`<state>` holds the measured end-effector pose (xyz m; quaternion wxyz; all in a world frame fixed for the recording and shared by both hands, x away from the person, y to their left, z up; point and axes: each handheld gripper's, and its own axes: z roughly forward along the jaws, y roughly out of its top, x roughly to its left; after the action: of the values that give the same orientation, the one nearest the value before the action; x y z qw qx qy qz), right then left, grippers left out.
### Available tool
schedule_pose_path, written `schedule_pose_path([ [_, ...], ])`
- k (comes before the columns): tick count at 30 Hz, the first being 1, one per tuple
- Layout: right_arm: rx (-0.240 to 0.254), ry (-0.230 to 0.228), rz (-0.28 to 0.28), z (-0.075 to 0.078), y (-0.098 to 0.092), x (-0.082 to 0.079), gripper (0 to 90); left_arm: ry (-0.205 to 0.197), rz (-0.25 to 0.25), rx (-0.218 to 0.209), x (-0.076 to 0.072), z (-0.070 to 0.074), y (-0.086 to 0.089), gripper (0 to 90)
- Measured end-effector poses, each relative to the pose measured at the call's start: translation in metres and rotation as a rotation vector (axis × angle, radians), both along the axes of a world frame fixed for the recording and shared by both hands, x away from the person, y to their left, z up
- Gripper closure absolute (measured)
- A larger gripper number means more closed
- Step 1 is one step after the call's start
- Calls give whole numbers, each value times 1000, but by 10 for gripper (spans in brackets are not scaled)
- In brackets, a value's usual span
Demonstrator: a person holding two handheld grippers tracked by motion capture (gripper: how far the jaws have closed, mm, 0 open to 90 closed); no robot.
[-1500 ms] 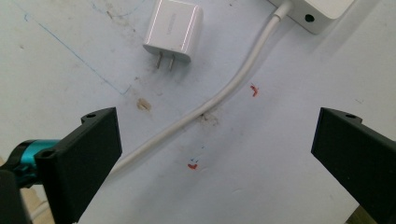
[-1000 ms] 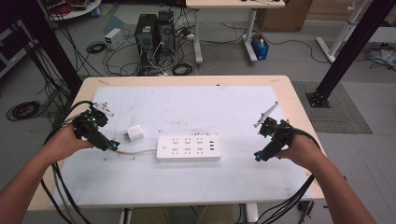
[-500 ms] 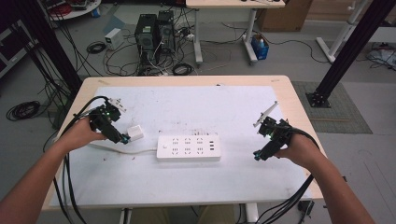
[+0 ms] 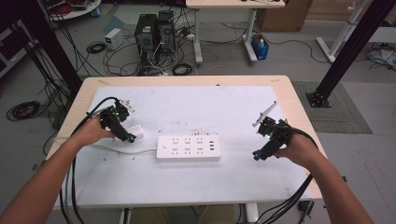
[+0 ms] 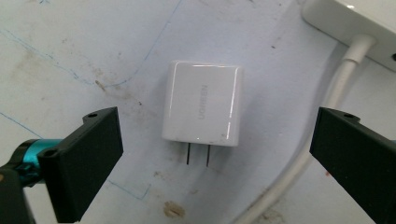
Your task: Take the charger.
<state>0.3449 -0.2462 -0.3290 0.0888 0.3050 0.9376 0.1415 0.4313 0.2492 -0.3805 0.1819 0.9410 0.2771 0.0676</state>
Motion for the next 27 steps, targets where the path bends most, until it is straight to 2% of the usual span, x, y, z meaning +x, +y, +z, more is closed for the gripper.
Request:
schedule_pose_path([
  [2,-4,7,3,0,0,0,77,6,-7,18,3,-3,0,25],
  [5,4,7,4,0,-1,-1,78,9,7,1,5,-8,-2,25],
  [8,5,7,2,1,-2,-1,77,16,5,17,9,-12,-2,27],
  [9,5,8,0,0,-3,-1,78,12,-9,21,10,-13,-1,62],
  [10,6,7,3,0,-3,-1,78,11,-1,8,10,-15,-2,112],
  [12,8,9,3,0,-3,-1,78,15,9,8,12,-19,-2,114],
  [14,7,11,1,0,-3,-1,77,19,-7,28,14,-21,-2,114],
  [16,5,11,-3,0,-3,-1,78,24,11,10,14,-24,-3,117],
  [18,3,12,10,-1,-4,0,78,31,-10,19,15,-25,-3,153],
  [24,12,16,-5,-2,-4,-2,78,57,10,4,15,-31,-1,209],
  [27,14,16,-8,-2,-6,-2,78,73,2,6,16,-32,1,247],
])
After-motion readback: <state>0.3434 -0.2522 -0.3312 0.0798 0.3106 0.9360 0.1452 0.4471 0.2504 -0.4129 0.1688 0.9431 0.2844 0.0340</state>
